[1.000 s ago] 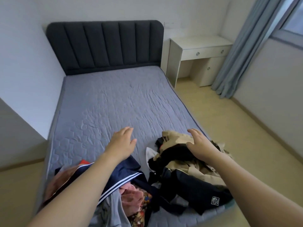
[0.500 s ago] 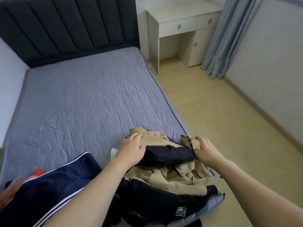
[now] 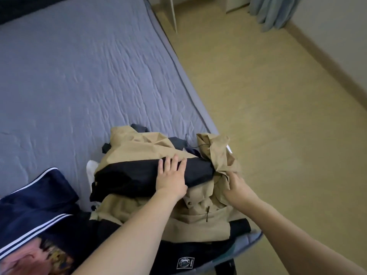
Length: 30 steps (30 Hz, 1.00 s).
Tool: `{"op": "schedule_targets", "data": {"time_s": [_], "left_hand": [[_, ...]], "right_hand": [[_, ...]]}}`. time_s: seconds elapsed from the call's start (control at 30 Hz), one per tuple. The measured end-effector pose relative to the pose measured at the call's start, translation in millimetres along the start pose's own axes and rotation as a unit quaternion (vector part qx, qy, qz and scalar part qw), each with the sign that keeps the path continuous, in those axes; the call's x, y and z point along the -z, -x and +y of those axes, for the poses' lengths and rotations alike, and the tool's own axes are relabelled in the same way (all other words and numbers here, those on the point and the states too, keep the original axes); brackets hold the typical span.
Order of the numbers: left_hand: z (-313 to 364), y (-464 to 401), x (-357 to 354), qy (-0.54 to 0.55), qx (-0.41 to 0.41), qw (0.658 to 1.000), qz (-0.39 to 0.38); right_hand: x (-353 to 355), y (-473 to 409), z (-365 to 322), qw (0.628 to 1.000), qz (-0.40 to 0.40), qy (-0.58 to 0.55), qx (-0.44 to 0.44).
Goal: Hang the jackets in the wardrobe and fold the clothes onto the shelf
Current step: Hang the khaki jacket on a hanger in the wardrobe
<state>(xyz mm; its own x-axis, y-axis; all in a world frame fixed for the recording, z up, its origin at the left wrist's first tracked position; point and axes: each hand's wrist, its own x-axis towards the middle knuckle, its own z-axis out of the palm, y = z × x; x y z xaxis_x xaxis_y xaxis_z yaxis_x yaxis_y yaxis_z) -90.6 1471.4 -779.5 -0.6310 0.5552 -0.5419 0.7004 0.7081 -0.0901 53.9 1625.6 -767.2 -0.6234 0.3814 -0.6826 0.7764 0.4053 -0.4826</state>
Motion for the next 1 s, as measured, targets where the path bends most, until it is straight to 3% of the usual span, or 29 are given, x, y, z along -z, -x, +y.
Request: {"op": "schedule_targets", "data": {"time_s": [0.1,0.17,0.23,0.4,0.6,0.7,0.83,0.87,1.0], "left_hand": [[2,-9,-11,-0.013,-0.004,0.998,0.061],[-4,2,-1,0.133,0.001,0.986,0.096],[-16,25,25,0.294,0.006,0.948,0.119],[-44,107,100,0.518,0.01,0.832,0.197],[-78,205,201,0.63,0.038,0.719,0.292],[-115,262,250,0.669,0.085,0.636,0.374],[-194,350,296,0.678,0.214,0.518,0.474],[-215,373,302,0.675,0.239,0.506,0.481],[-308,485,311,0.613,0.319,0.51,0.512]], "right_hand": [[-13,-11,25,1.0,-0.013,-0.001,-0.015],[-18,-10,34,0.998,-0.019,-0.02,-0.05],[-19,-4,30,0.997,-0.023,-0.033,-0.061],[-17,21,-15,0.997,0.001,-0.068,-0.03],[9,81,-98,0.985,-0.113,0.016,0.131],[44,131,-163,0.974,-0.105,-0.038,0.196],[83,201,-264,0.948,-0.077,-0.109,0.29],[91,220,-291,0.94,-0.076,-0.114,0.312],[100,309,-403,0.891,-0.108,-0.098,0.429]]}}
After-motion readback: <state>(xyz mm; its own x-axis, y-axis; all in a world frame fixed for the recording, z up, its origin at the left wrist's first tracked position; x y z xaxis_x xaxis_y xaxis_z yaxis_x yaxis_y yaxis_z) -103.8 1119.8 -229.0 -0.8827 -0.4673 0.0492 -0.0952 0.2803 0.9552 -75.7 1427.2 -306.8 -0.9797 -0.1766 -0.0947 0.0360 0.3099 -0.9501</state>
